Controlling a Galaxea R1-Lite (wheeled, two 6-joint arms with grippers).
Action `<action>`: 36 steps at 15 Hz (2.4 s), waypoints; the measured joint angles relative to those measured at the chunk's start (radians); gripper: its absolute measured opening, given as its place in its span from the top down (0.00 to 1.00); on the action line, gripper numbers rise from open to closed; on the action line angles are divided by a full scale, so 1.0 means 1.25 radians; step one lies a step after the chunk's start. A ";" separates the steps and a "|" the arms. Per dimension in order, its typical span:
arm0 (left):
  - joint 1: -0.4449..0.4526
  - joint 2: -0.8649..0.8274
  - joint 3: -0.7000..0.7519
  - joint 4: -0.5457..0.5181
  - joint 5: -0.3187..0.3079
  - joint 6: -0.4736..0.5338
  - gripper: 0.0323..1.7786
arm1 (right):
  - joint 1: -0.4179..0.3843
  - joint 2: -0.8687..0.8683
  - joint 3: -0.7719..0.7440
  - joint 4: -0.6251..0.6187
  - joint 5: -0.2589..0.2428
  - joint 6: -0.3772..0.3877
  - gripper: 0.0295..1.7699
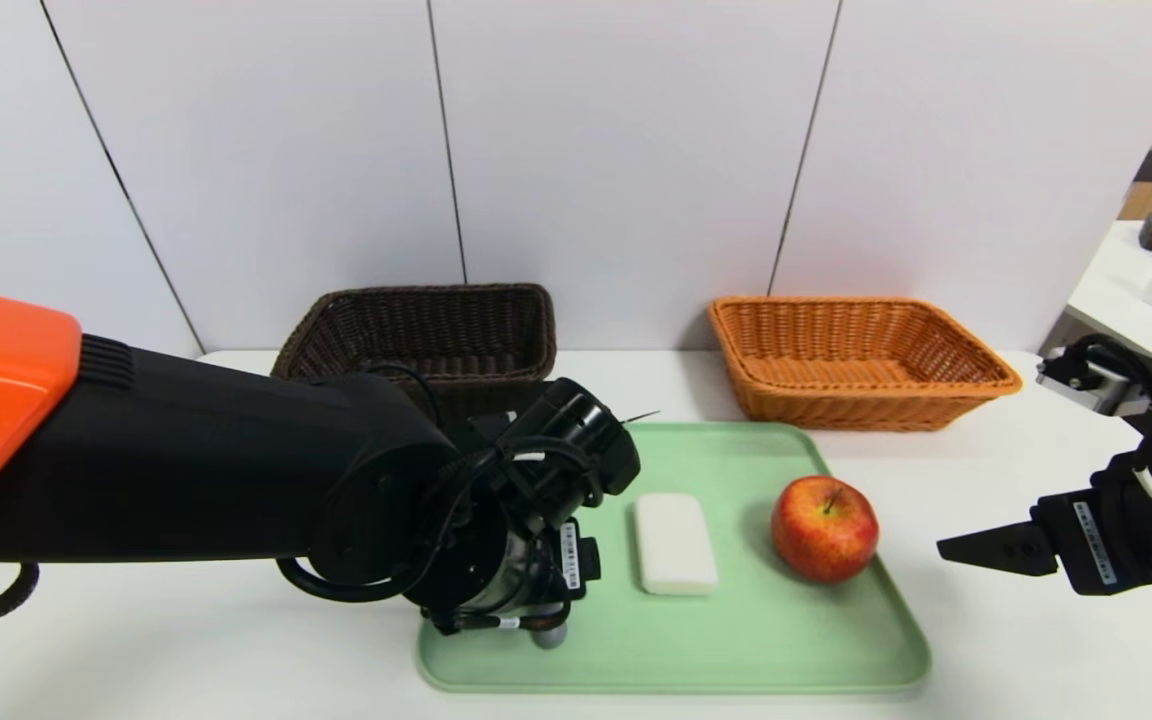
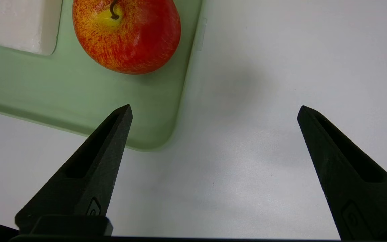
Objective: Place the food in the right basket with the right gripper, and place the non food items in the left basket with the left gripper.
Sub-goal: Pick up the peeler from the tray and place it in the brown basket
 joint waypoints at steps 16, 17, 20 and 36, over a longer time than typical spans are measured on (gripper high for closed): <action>-0.041 0.047 -0.073 0.069 0.096 0.031 0.05 | -0.001 -0.011 0.018 -0.001 -0.001 0.006 0.04; -0.045 0.053 -0.084 0.075 0.102 0.031 0.05 | -0.001 -0.012 0.020 -0.002 -0.001 0.006 0.04; -0.050 0.065 -0.094 0.079 0.104 0.028 0.05 | -0.005 -0.017 0.027 -0.002 -0.001 0.006 0.04; -0.049 0.079 -0.091 0.081 0.103 0.014 0.29 | -0.010 -0.023 0.075 -0.084 -0.003 0.008 0.04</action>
